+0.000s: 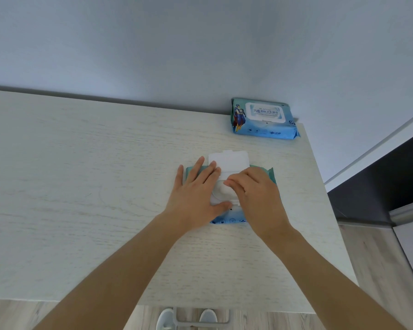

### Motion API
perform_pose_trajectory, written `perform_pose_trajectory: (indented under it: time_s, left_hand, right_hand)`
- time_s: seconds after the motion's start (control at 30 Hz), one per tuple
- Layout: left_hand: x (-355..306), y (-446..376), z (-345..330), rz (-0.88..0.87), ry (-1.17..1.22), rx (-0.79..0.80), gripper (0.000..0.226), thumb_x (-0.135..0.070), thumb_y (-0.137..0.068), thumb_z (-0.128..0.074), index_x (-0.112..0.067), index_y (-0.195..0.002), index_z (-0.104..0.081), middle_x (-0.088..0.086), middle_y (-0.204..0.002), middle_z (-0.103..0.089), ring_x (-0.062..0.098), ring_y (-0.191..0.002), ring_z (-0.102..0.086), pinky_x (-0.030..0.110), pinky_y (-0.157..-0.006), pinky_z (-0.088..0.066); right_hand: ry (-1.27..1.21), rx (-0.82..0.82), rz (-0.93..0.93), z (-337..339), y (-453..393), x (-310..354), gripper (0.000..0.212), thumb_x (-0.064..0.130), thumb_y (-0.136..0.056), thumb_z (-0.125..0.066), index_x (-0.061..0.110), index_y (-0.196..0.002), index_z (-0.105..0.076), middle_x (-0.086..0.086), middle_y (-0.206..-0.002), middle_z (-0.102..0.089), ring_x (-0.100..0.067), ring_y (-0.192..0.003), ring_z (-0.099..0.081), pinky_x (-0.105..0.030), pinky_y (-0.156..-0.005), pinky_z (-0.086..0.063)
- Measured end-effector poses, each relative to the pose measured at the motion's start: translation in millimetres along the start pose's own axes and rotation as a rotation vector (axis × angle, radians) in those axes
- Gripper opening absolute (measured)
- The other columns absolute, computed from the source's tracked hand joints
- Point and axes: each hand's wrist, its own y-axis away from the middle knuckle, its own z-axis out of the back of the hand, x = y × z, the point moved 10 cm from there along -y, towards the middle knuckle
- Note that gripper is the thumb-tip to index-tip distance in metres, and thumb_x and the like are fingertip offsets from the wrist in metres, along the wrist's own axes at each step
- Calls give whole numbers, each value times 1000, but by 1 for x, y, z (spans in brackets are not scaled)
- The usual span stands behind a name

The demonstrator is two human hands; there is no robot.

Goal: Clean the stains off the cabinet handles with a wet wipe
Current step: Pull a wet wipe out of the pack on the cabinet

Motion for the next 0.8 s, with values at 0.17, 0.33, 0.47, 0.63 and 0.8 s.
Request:
perform_pose_trajectory:
  time_s: [0.17, 0.33, 0.47, 0.63, 0.8]
  left_hand:
    - [-2, 1, 1, -15, 28, -4, 85, -67, -89, -40, -21, -153, -10, -9, -160, 1, 12, -144, 20, 48, -117, 8]
    - [-1, 2, 0, -11, 50, -15, 85, -68, -88, -40, -23, -153, -9, -11, -160, 2, 9, -143, 21, 47, -117, 9]
    - [1, 1, -2, 3, 61, -24, 85, -67, -88, -42, -25, -154, -8, -10, -160, 2, 10, -143, 21, 48, -118, 9]
    - [1, 0, -3, 16, 51, -17, 86, -68, -88, -40, -25, -154, -6, -10, -160, 4, 11, -143, 22, 47, -118, 9]
    - [2, 2, -3, 22, 58, -27, 85, -70, -87, -37, -27, -154, -7, -11, -160, 5, 10, -143, 23, 45, -117, 12]
  right_hand:
    - [17, -70, -100, 5, 3, -8, 8, 17, -78, -74, 9, -76, -71, -5, -71, -65, -22, -65, -62, -33, -61, -57]
    - [-57, 117, -111, -20, -7, -12, 17, -7, -66, -83, 3, -74, -72, -11, -66, -61, -29, -61, -60, -41, -56, -56]
    - [42, 48, 17, -6, 0, -8, 41, -11, -42, -92, 4, -74, -71, -9, -67, -66, -26, -61, -63, -38, -58, -59]
    - [70, -8, -34, 5, 1, -5, 37, -1, -45, -95, 6, -71, -70, -7, -67, -65, -25, -60, -63, -32, -57, -57]
    - [-18, 86, -149, -16, -5, -16, 24, 0, -54, -92, 5, -65, -71, -8, -61, -61, -25, -57, -58, -39, -53, -57]
